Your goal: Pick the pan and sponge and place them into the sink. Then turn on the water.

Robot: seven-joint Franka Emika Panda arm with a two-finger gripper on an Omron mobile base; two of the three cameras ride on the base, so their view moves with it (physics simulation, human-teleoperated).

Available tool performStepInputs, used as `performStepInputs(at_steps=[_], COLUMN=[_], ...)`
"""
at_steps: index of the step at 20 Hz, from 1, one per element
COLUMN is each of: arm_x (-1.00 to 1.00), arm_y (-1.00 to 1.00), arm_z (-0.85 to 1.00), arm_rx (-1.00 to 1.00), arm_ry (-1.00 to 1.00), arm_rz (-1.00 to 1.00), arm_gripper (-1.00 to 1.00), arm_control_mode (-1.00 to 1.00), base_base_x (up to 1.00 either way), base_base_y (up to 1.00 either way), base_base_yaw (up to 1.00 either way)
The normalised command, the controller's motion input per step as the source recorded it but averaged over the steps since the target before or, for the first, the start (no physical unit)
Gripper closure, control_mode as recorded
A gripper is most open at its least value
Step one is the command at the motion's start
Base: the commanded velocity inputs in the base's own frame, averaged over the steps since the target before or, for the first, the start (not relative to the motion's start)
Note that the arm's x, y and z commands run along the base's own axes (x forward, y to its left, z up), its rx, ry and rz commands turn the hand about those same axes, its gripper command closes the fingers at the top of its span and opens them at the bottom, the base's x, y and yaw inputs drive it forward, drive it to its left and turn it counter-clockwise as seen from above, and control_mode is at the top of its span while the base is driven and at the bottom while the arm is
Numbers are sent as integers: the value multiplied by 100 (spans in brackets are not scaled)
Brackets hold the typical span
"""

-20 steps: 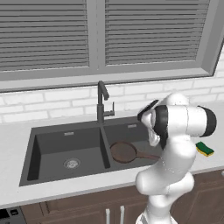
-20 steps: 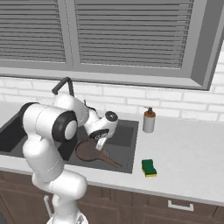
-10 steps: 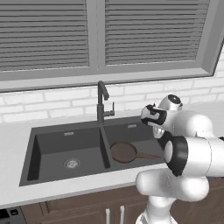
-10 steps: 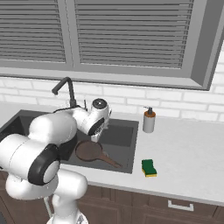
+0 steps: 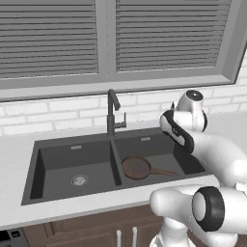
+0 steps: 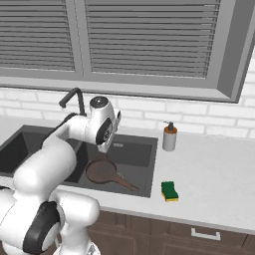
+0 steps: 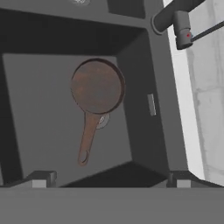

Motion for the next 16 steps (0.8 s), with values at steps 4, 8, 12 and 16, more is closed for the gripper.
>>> performStepInputs(at_steps=[4, 8, 12, 16], arm_x=[-54, -37, -23, -7], arm_y=[-22, -28, -30, -37], arm_z=[21, 7, 0, 8], arm_rx=[-1, 0, 0, 0], arm_ry=[-7, -5, 0, 10], arm_rz=[0, -17, -38, -38], arm_gripper=[-100, -100, -100, -100], arm_control_mode=[-100, -100, -100, -100], base_base_x=[0, 0, 0, 0], base_base_y=[0, 0, 0, 0], base_base_yaw=[0, 0, 0, 0])
